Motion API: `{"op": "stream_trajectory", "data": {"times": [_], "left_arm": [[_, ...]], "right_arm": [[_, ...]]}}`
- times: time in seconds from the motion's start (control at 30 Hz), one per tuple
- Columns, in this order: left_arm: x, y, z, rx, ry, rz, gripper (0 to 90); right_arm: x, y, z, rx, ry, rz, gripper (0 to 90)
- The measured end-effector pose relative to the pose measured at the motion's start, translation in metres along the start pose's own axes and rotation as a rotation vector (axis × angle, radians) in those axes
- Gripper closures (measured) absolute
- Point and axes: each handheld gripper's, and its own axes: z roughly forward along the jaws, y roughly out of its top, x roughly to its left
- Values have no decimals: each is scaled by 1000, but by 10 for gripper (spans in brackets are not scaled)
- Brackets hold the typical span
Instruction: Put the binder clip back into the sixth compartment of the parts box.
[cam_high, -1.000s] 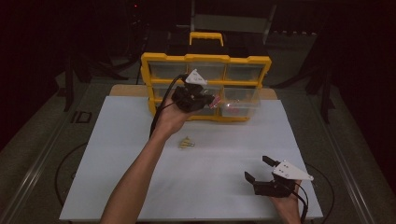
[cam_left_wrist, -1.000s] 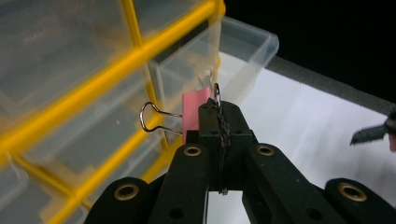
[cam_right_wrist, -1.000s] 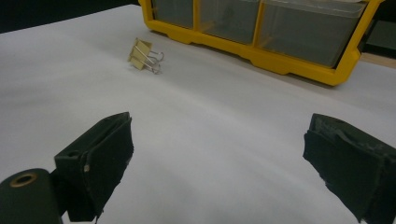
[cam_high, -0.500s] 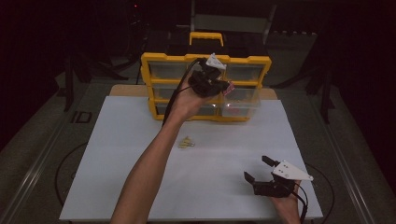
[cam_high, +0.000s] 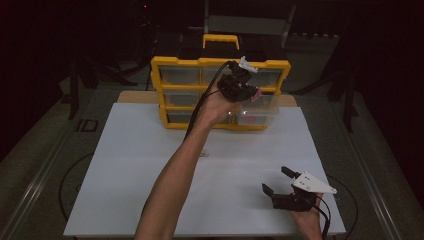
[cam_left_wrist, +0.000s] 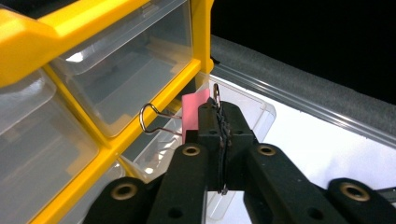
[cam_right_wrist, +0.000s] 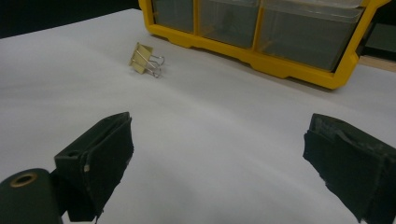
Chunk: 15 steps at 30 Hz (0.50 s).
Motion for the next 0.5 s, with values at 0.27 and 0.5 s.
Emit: {"op": "stream_trajectory", "data": {"times": [0.27, 0.5], "left_arm": [[9, -11, -5, 33, 106, -48, 151], [16, -27, -11, 56, 124, -56, 102]], "right_arm": [[-1, 0, -1, -2, -2, 2, 77], [0, 0, 1, 2, -1, -4, 77]]}}
